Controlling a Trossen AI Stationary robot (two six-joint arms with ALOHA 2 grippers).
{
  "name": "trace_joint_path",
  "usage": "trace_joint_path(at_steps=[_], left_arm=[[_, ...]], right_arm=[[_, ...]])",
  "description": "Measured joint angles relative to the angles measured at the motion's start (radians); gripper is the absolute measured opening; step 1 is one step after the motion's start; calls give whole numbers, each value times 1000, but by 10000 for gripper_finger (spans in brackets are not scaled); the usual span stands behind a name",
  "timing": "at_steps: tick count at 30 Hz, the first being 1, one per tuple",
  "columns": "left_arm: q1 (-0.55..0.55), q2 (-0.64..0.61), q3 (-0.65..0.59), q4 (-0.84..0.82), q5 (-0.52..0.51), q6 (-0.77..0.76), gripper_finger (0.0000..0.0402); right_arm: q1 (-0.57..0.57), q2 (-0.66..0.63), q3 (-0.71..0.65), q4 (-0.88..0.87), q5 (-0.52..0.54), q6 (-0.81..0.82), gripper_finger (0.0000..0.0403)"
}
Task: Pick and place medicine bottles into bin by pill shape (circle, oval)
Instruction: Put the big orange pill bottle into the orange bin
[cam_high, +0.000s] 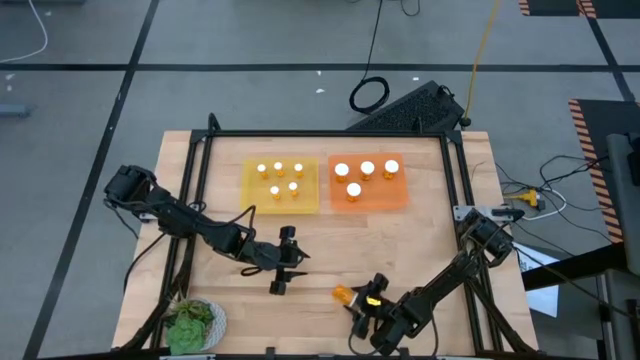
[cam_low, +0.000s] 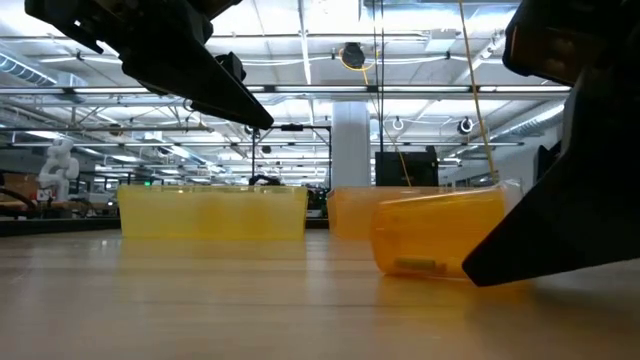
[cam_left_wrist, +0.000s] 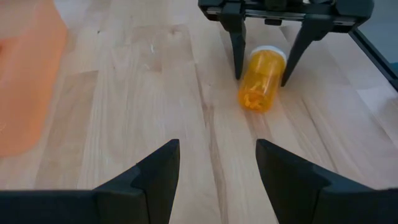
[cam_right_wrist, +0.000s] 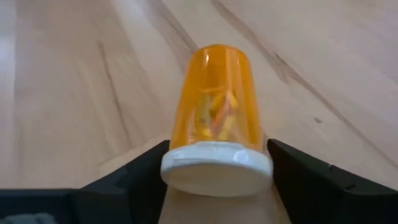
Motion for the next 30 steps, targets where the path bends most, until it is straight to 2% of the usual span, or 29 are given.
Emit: trace_joint_path(at_steps=[8, 12, 17, 24, 30], left_arm=[[0, 0, 0, 0, 0, 0, 216], [0, 0, 0, 1, 0, -5, 216], [-16, 0, 0, 21, 1, -9, 216], [-87, 0, 1, 132, -24, 42, 219], [-122, 32, 2, 207, -45, 22, 250]], right_arm=[[0, 0, 0, -7, 0, -49, 194], [0, -2, 0, -7, -1, -51, 196], [-1, -36, 0, -6, -3, -78, 223], [-6, -117, 0, -4, -5, -212, 202], [-30, -154, 0, -7, -9, -297, 205]])
